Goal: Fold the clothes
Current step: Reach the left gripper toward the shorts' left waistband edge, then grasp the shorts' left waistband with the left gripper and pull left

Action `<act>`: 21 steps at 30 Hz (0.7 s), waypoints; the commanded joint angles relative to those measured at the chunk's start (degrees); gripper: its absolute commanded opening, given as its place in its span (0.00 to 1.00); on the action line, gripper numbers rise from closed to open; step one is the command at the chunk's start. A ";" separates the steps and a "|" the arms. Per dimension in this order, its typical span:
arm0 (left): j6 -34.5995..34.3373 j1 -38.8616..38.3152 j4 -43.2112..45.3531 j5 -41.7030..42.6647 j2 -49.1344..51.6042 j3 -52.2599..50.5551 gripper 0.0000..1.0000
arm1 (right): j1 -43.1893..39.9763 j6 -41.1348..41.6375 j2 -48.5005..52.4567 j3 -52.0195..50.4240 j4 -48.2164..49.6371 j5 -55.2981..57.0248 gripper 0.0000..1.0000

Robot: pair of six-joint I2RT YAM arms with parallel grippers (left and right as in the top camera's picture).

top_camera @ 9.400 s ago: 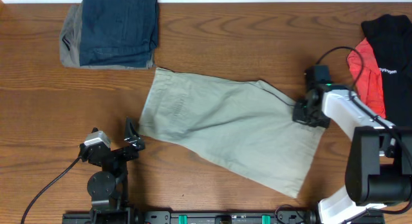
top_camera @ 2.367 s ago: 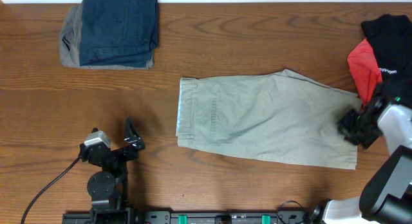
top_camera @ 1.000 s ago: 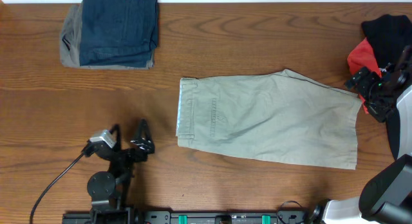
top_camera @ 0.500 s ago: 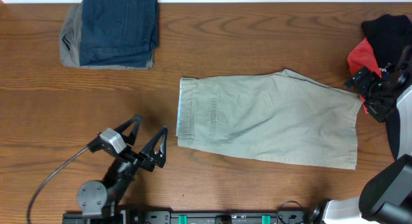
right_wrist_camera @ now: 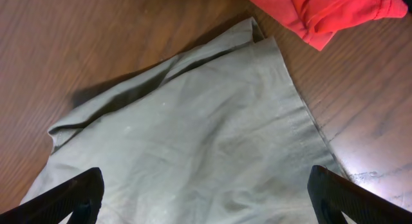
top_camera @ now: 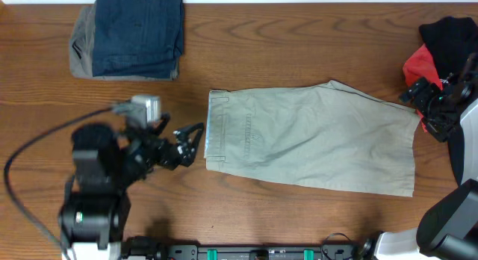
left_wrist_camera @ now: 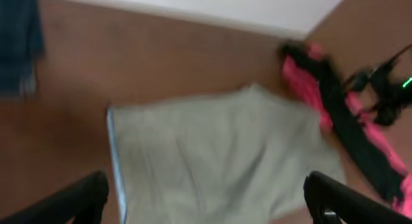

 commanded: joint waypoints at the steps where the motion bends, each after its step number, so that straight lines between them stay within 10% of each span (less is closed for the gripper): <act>1: 6.43 -5.90 -6.38 -11.45 6.19 5.88 0.98 | 0.37 0.83 -0.33 0.74 -0.04 0.15 0.99; 7: 6.34 -14.10 -8.61 -17.57 14.71 7.19 0.98 | 0.37 0.83 -0.33 0.74 -0.07 0.13 0.99; 18: 4.63 -15.58 -6.34 0.59 26.77 7.19 0.99 | 0.37 0.83 -0.33 0.74 -0.07 0.15 0.99; 21: 4.59 -16.52 -6.25 -0.44 30.47 7.19 0.67 | 0.37 0.83 -0.33 0.74 -0.07 0.15 0.99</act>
